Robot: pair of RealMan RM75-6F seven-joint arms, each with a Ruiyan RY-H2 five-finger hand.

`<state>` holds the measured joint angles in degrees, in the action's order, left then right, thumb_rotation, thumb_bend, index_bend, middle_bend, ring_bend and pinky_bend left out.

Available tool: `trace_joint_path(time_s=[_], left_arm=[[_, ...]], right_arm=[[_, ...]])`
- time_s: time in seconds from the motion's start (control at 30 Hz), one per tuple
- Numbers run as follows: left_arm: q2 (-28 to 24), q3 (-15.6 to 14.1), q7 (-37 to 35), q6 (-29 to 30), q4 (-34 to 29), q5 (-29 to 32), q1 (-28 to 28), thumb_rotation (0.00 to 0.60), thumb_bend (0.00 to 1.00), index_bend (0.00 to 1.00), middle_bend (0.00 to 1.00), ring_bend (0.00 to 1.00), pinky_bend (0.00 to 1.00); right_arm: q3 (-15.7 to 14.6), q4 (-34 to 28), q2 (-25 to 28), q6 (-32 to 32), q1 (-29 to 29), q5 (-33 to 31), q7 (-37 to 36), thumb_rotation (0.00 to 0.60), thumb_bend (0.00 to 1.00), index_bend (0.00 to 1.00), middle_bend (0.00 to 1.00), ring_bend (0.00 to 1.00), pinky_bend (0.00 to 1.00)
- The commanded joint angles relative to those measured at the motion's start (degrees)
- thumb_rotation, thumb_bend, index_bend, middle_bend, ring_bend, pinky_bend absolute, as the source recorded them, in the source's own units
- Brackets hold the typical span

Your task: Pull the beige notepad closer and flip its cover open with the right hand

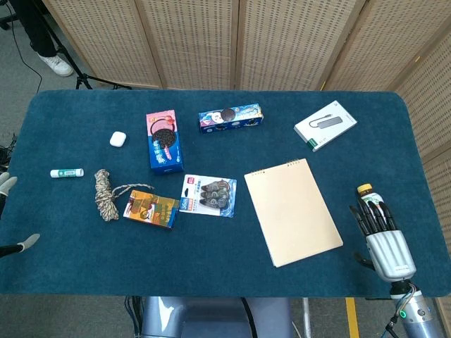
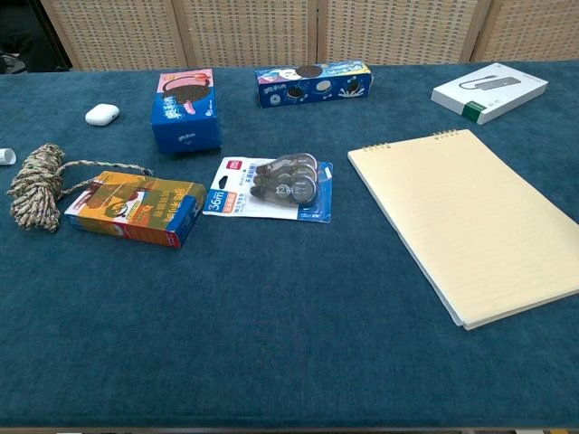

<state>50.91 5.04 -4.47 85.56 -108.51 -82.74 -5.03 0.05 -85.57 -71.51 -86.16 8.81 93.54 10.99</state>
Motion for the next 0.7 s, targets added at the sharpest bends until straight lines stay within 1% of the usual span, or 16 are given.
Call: trace_joint_path(time_s=[0.03,0.17,0.23,0.33,0.47,0.53,0.57,0.63,0.7], left_arm=[[0.0,0.0,0.0,-0.1,0.0,0.1,0.0,0.600,0.00,0.00,0.00,0.00,0.00],[-0.1,0.1,-0.2,0.0,0.0,0.2,0.0,0.600,0.00,0.00,0.00,0.00,0.00],[-0.1,0.0,-0.2,0.2,0.0,0.1,0.1,0.600,0.00,0.00,0.00,0.00,0.00],[-0.1,0.0,-0.1,0.2,0.0,-0.1,0.1,0.600,0.00,0.00,0.00,0.00,0.00],[0.2,-0.1,0.4,-0.3,0.0,0.1,-0.1,0.600,0.00,0.00,0.00,0.00,0.00],[0.2,-0.1,0.6,-0.5,0.0,0.3,-0.2,0.600,0.00,0.00,0.00,0.00,0.00],[0.2,0.0,0.7,-0.5,0.0,0.3,-0.2,0.600,0.00,0.00,0.00,0.00,0.00],[0.2,0.0,0.6,-0.3,0.0,0.4,-0.1,0.600,0.00,0.00,0.00,0.00,0.00],[0.2,0.1,0.5,-0.1,-0.1,0.4,-0.1,0.600,0.00,0.00,0.00,0.00,0.00]], right_arm=[[0.0,0.0,0.0,0.2,0.0,-0.1,-0.1,0.600,0.00,0.00,0.00,0.00,0.00],[0.0,0.2,0.0,0.5,0.1,0.0,-0.2,0.600,0.00,0.01,0.00,0.00,0.00],[0.0,0.3,0.0,0.6,0.1,0.3,-0.5,0.600,0.00,0.04,0.00,0.00,0.00],[-0.2,0.7,-0.3,0.6,0.4,1.2,-1.4,0.600,0.00,0.17,0.00,0.00,0.00],[-0.9,1.9,-1.2,1.1,1.1,2.9,-3.1,0.600,0.00,0.28,0.00,0.00,0.00],[-1.1,2.7,-1.7,1.7,1.4,3.3,-3.6,0.600,0.05,0.33,0.00,0.00,0.00],[-1.2,3.1,-2.0,2.0,1.6,3.4,-3.7,0.600,0.08,0.34,0.00,0.00,0.00],[-1.5,3.7,-2.5,2.6,1.8,3.7,-3.8,0.600,0.19,0.35,0.00,0.00,0.00],[-1.9,4.4,-3.1,3.4,2.1,3.9,-3.6,0.600,0.25,0.36,0.00,0.00,0.00]])
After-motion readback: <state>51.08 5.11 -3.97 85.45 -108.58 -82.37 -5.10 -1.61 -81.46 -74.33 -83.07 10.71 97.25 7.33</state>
